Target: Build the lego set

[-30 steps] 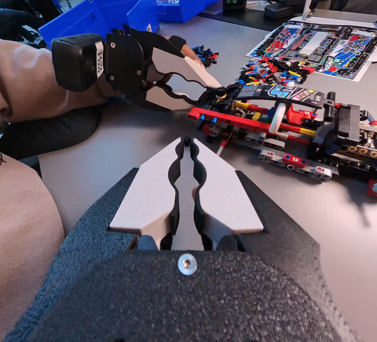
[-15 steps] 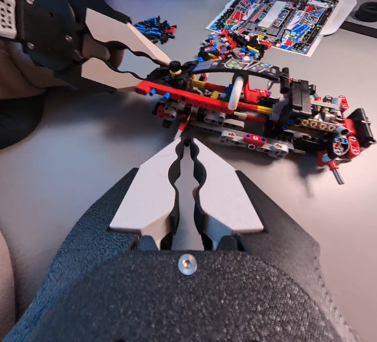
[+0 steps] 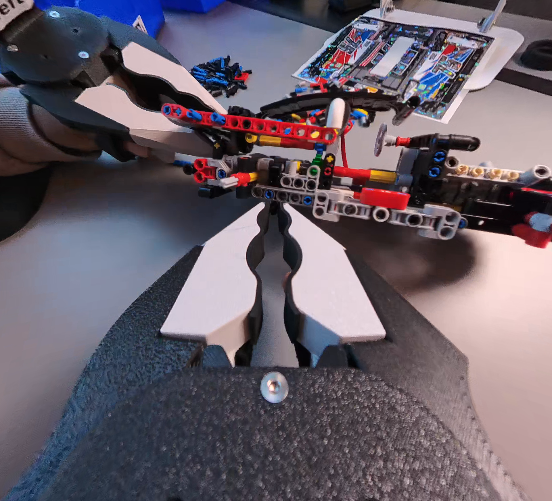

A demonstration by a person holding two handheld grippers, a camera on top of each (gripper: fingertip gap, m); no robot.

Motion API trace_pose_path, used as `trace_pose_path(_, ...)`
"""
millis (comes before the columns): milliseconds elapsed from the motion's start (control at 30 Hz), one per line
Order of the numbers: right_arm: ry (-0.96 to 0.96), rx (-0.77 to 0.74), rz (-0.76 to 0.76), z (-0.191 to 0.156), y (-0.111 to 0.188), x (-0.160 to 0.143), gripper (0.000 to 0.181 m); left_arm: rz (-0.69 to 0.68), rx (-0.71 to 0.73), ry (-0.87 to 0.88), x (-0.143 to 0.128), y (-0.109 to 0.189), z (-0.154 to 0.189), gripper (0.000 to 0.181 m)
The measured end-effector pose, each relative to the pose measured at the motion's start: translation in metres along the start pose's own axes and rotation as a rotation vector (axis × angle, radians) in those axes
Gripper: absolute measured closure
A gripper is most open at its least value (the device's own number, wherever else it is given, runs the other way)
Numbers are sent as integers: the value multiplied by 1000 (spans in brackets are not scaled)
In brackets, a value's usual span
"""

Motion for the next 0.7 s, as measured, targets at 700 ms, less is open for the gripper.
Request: trace_pose_path(700,91,84,49,6,-19,36,179,-39,85,30,-5,-9,-16,128)
Point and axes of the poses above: each gripper's, where its closed fingertips meet, y back along the fingers, x out of its top, z = x × y across the jaws, the point moved 3 cm from there along y, back along the fingers, and after that the axes turned 6 degrees about -z, right-handed, at the moved point
